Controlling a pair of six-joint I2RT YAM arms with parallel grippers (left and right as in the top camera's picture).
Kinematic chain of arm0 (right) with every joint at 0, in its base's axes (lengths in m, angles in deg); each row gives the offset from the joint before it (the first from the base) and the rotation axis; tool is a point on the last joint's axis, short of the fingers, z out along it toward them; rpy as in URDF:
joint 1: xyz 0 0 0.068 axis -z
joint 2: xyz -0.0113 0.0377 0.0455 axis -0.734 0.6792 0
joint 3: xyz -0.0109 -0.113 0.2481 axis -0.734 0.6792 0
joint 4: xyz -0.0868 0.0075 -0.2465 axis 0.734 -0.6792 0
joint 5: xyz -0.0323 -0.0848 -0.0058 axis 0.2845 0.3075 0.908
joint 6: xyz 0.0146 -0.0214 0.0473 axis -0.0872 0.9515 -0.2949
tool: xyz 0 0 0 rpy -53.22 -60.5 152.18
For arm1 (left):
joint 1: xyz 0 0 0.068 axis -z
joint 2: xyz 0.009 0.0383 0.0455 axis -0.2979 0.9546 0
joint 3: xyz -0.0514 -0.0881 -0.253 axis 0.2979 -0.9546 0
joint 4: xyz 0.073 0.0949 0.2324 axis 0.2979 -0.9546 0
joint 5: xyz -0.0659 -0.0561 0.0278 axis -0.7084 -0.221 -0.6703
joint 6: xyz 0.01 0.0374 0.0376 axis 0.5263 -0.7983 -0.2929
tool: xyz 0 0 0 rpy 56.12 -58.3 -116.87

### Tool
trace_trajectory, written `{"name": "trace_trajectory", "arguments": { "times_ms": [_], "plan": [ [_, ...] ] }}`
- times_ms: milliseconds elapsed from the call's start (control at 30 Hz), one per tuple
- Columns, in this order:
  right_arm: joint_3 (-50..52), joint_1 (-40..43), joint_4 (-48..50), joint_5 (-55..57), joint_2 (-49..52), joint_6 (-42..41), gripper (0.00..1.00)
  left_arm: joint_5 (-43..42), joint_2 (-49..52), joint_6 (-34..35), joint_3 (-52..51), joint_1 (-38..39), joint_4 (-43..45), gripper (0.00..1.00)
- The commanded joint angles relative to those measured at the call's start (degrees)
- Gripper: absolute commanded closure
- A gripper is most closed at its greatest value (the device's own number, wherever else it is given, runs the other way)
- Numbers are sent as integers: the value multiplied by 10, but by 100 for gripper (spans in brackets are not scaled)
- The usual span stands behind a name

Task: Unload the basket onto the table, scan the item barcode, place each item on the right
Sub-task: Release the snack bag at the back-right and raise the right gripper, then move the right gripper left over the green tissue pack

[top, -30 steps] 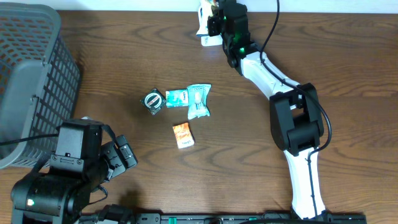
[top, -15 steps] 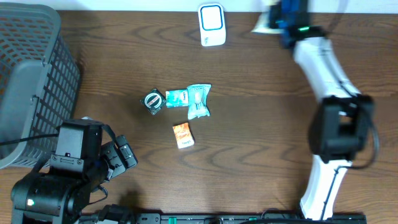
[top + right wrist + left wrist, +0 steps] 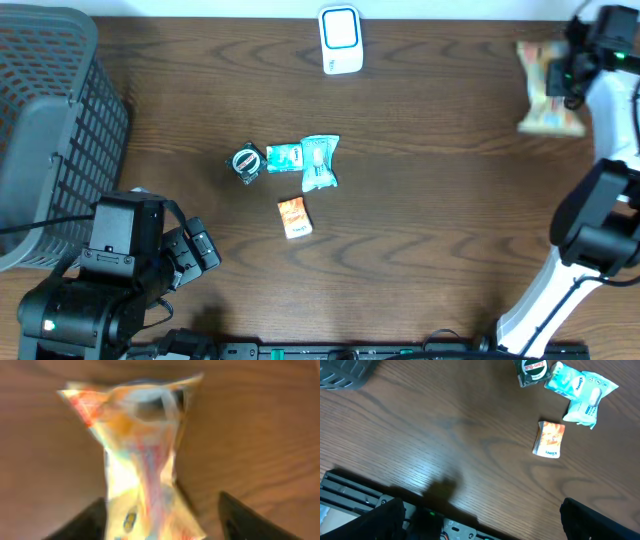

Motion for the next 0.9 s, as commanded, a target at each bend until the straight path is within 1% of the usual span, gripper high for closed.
{"name": "trace_trajectory", "arguments": {
  "times_ms": [0,67,167,267,367,433,500,567,667,733,867],
  "plan": [
    [-1,11,-17,-3,1,10,29,3,0,3,0,0,-2,3],
    [-1,12,-27,-12,1,10,28,3,0,2,0,0,-2,3],
    [-1,10,-36,-59,-1,9,28,3,0,2,0,0,-2,2],
    [-1,2,-41,-103,-5,-18,28,3,0,3,0,0,-2,2],
    [-1,-9,-45,-159,-9,-48,34,3,0,2,0,0,-2,2],
    [-1,-20,-53,-229,-10,-67,41,3,0,2,0,0,-2,2],
    [-1,-33,-65,-316,-10,-87,41,3,0,2,0,0,-2,2],
    [0,-50,-85,-403,-10,-102,40,3,0,3,0,0,-2,2],
    [0,-82,-122,-478,-10,-111,38,3,0,2,0,0,-2,2],
    [0,-112,-151,-485,-10,-110,35,3,0,2,0,0,-2,3],
    [8,-175,-179,-445,-10,-110,26,3,0,2,0,0,-2,2]
  ]
}}
